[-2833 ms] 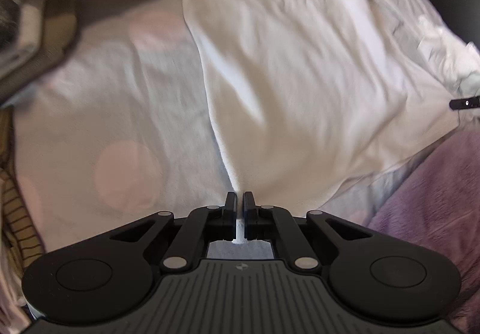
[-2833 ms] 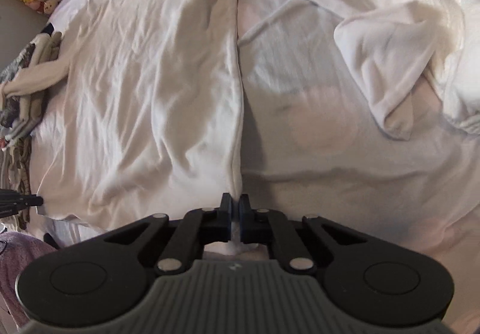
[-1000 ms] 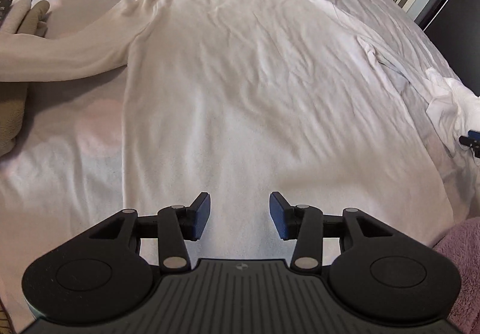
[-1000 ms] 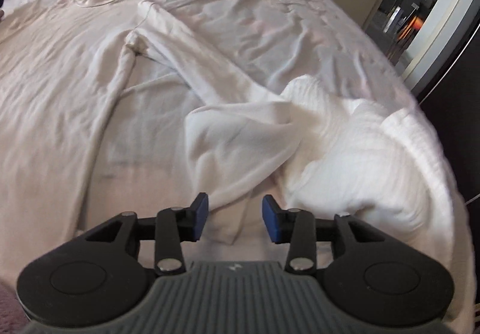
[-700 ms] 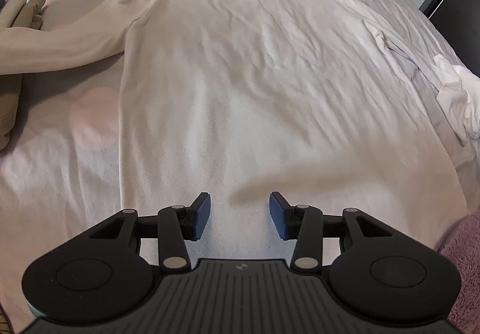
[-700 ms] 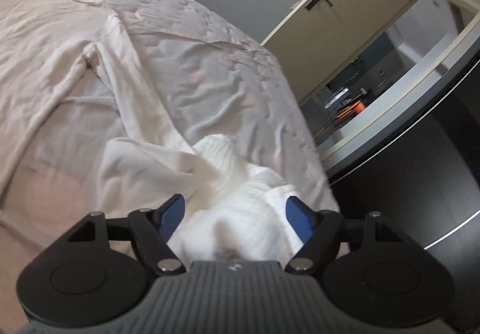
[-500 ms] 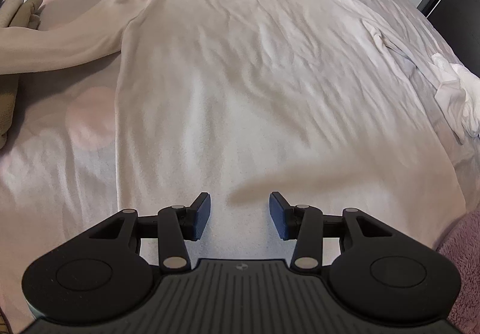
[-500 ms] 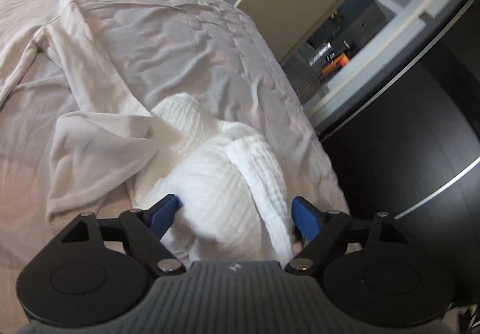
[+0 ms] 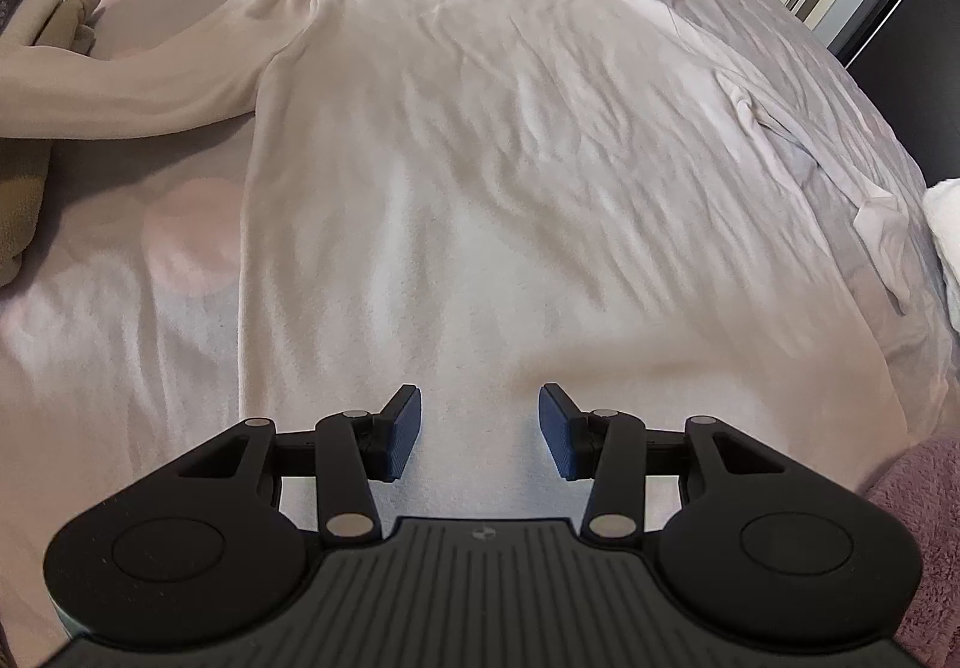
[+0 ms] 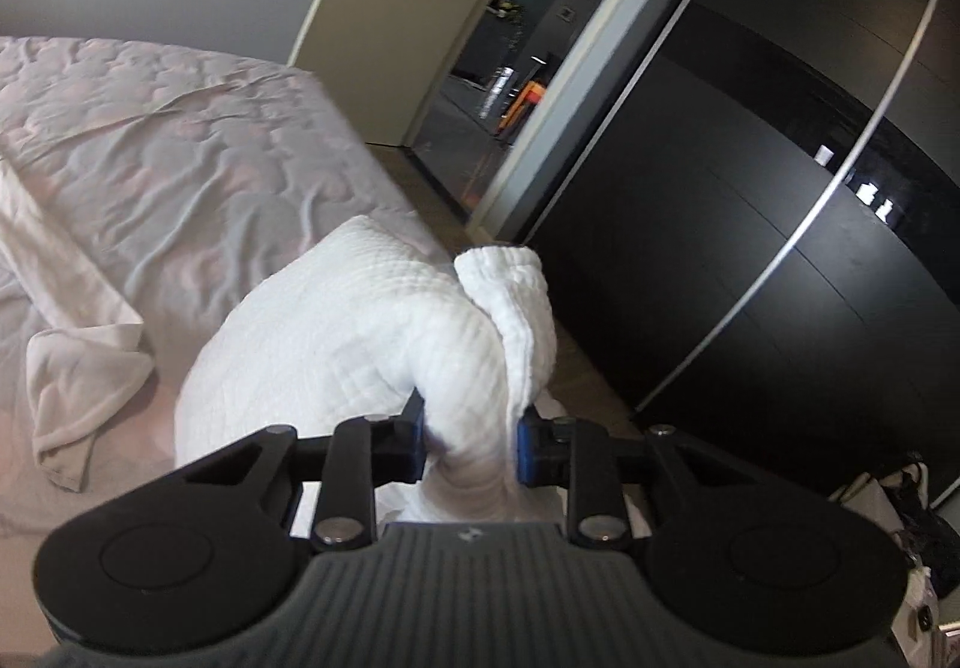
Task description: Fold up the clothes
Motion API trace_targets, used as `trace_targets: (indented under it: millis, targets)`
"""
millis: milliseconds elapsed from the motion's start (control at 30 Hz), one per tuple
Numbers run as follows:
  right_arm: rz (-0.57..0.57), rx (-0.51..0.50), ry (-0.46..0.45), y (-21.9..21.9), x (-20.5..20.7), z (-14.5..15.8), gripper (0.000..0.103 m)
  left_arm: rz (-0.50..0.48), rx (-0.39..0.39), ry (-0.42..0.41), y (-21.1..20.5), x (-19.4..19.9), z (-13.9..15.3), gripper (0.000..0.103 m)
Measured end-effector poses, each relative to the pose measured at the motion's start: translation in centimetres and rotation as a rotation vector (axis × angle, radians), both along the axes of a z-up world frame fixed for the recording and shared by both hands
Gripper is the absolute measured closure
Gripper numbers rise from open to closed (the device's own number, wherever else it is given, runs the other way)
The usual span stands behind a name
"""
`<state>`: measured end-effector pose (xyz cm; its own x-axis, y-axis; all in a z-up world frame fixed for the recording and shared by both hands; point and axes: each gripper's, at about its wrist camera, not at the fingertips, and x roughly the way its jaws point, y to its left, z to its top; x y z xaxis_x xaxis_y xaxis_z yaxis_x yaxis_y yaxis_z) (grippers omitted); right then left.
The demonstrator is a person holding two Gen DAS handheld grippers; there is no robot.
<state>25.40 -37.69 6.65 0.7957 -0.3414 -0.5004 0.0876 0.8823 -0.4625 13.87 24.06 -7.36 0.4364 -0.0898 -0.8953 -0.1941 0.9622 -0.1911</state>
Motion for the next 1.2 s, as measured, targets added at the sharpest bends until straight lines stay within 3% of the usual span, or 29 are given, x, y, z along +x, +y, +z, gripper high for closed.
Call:
trace_targets:
  millis: [100,133,300,467,700,833,1067,1100,1167,1200]
  targets:
    - [-0.085,0.029,0.011,-3.3,-2.0,2.3,0.071,-0.001,0.003,-0.003,0.0,-0.2,0.0,0.062]
    - [-0.108,0.037,0.021,-4.3,-2.5,2.7,0.065,-0.001,0.004,-0.003,-0.1,-0.2,0.0,0.062]
    - [-0.145,0.057,0.007,-5.8,-4.3,2.5,0.057,0.002,0.009,-0.008,0.0,-0.2,0.2,0.062]
    - [0.023,0.142,0.065,-2.0,-3.6,-0.3,0.057,0.02,0.024,-0.005,0.3,-0.5,0.0,0.062]
    - [0.333,0.264,0.223,7.5,-0.8,-8.1,0.058,0.038,0.062,0.005,0.9,-0.4,-0.3,0.062]
    - [0.423,0.305,0.295,11.7,0.8,-11.7,0.059,0.037,0.087,0.012,1.1,-0.1,-0.6,0.062]
    - [0.478,0.314,0.401,14.9,3.3,-15.8,0.059,0.02,0.101,0.044,1.2,0.7,-1.6,0.062]
    - [0.483,0.309,0.414,15.3,3.8,-16.4,0.061,0.018,0.101,0.048,1.2,0.8,-1.7,0.062]
    - [0.491,0.3,0.438,15.9,4.7,-17.5,0.073,0.015,0.103,0.055,1.2,1.0,-1.9,0.062]
    - [0.492,0.293,0.437,16.0,4.8,-17.7,0.086,0.014,0.103,0.058,1.2,1.0,-1.9,0.062]
